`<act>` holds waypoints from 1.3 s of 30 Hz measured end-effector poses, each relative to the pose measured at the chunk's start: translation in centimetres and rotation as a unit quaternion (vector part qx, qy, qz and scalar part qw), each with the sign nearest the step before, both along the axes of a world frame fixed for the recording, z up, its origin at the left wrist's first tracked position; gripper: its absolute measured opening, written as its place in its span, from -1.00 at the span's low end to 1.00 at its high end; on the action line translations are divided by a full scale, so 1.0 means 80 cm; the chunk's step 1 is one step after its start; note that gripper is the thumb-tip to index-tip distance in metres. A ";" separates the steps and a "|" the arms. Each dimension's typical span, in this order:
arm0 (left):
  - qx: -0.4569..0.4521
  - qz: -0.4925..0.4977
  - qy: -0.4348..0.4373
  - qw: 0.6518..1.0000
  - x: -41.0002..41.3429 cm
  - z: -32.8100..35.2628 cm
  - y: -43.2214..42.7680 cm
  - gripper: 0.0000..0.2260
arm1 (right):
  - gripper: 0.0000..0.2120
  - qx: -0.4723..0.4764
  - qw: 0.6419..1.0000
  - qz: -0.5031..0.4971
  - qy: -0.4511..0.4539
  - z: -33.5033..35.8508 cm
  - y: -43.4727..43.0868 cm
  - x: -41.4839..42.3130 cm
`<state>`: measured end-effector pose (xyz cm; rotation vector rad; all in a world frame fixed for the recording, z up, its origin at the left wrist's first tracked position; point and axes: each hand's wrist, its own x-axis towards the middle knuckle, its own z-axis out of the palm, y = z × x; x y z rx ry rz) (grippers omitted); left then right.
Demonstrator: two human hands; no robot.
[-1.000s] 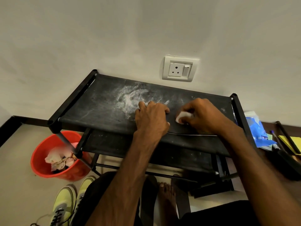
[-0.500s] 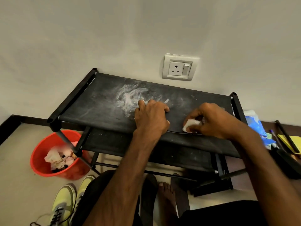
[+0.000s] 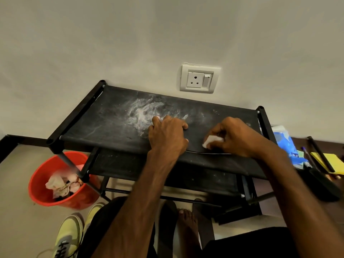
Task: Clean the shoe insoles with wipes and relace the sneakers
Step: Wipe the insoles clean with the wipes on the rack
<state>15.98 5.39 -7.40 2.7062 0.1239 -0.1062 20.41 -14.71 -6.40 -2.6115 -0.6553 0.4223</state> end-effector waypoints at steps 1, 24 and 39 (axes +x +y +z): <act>0.001 -0.001 0.000 1.000 0.000 0.000 0.000 -0.59 | -0.84 -0.007 1.000 0.013 0.018 0.004 -0.004 -0.005; 0.009 0.007 -0.010 1.000 -0.002 0.003 -0.007 -0.60 | -0.84 0.016 0.997 -0.065 -0.044 -0.011 -0.014 0.007; 0.004 0.004 -0.018 1.000 0.001 -0.003 -0.006 -0.59 | -0.81 -0.041 0.999 -0.009 -0.004 0.005 -0.022 -0.013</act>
